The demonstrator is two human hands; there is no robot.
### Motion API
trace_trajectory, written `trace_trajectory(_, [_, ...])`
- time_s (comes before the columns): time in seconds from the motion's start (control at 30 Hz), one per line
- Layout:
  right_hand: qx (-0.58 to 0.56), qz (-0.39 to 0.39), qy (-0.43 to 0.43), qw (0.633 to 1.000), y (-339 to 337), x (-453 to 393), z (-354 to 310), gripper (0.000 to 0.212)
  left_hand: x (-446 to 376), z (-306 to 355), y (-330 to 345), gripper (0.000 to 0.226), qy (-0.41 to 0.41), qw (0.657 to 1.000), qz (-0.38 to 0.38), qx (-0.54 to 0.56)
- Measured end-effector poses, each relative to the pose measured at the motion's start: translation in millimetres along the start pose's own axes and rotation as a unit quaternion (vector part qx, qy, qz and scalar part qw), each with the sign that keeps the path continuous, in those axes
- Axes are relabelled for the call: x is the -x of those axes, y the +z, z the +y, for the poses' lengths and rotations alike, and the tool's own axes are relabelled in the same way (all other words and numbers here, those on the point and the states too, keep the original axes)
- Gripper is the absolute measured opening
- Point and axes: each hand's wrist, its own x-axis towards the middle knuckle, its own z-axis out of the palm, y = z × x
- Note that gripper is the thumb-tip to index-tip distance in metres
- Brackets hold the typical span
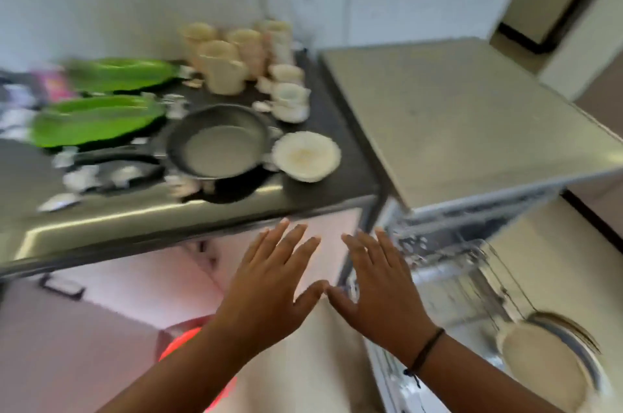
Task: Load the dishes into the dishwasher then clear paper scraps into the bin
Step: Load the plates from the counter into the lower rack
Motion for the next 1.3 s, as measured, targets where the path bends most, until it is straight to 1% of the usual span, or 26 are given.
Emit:
trace_trajectory(0.1, [-0.023, 0.027, -0.084, 0.996, -1, -27, -94, 0.076, 62, -60, -66, 0.060, -0.079, 0.994, 0.069, -0.029])
trace_trajectory(0.17, [-0.051, 0.044, -0.140, 0.988, -2, -46, -158, 0.078, 104, -94, -107, 0.060, -0.141, 0.982, 0.116, -0.046])
trace_trajectory(0.23, [-0.073, 0.049, -0.187, 0.978, -3, -65, -211, 0.079, 135, -121, -138, 0.060, -0.199, 0.966, 0.157, -0.060])
trace_trajectory(0.37, [-0.107, 0.038, -0.273, 0.955, -3, -111, -312, 0.077, 185, -172, -188, 0.058, -0.300, 0.920, 0.239, -0.083])
trace_trajectory(0.43, [-0.111, 0.034, -0.307, 0.945, 2, -137, -349, 0.076, 196, -196, -204, 0.058, -0.331, 0.901, 0.261, -0.099])
trace_trajectory(0.5, [-0.130, 0.028, -0.331, 0.934, 10, -163, -383, 0.077, 202, -221, -217, 0.063, -0.376, 0.881, 0.272, -0.092])
trace_trajectory(0.57, [-0.152, 0.008, -0.345, 0.926, 16, -189, -413, 0.078, 203, -249, -225, 0.069, -0.417, 0.865, 0.265, -0.083])
trace_trajectory(0.63, [-0.168, -0.040, -0.352, 0.920, 25, -218, -441, 0.076, 200, -281, -233, 0.071, -0.449, 0.855, 0.239, -0.100])
trace_trajectory(0.73, [-0.203, -0.102, -0.346, 0.910, 40, -262, -475, 0.075, 190, -328, -249, 0.071, -0.498, 0.838, 0.191, -0.114])
trace_trajectory(0.83, [-0.245, -0.187, -0.317, 0.897, 45, -307, -511, 0.076, 175, -372, -271, 0.066, -0.543, 0.816, 0.172, -0.103])
trace_trajectory(0.9, [-0.256, -0.230, -0.305, 0.888, 49, -336, -534, 0.074, 169, -400, -282, 0.062, -0.567, 0.803, 0.169, -0.077])
trace_trajectory(1.03, [-0.319, -0.319, -0.243, 0.859, 59, -392, -575, 0.066, 168, -461, -297, 0.060, -0.615, 0.767, 0.182, 0.017])
trace_trajectory(1.13, [-0.355, -0.356, -0.170, 0.847, 82, -430, -608, 0.057, 176, -513, -304, 0.058, -0.646, 0.732, 0.200, 0.085])
trace_trajectory(1.17, [-0.360, -0.368, -0.147, 0.845, 93, -443, -620, 0.053, 180, -534, -305, 0.056, -0.657, 0.715, 0.212, 0.109])
trace_trajectory(1.23, [-0.377, -0.393, -0.097, 0.833, 113, -465, -640, 0.037, 190, -576, -304, 0.052, -0.673, 0.683, 0.242, 0.153])
trace_trajectory(1.3, [-0.402, -0.408, -0.044, 0.819, 134, -487, -661, 0.027, 197, -623, -300, 0.045, -0.680, 0.657, 0.265, 0.190])
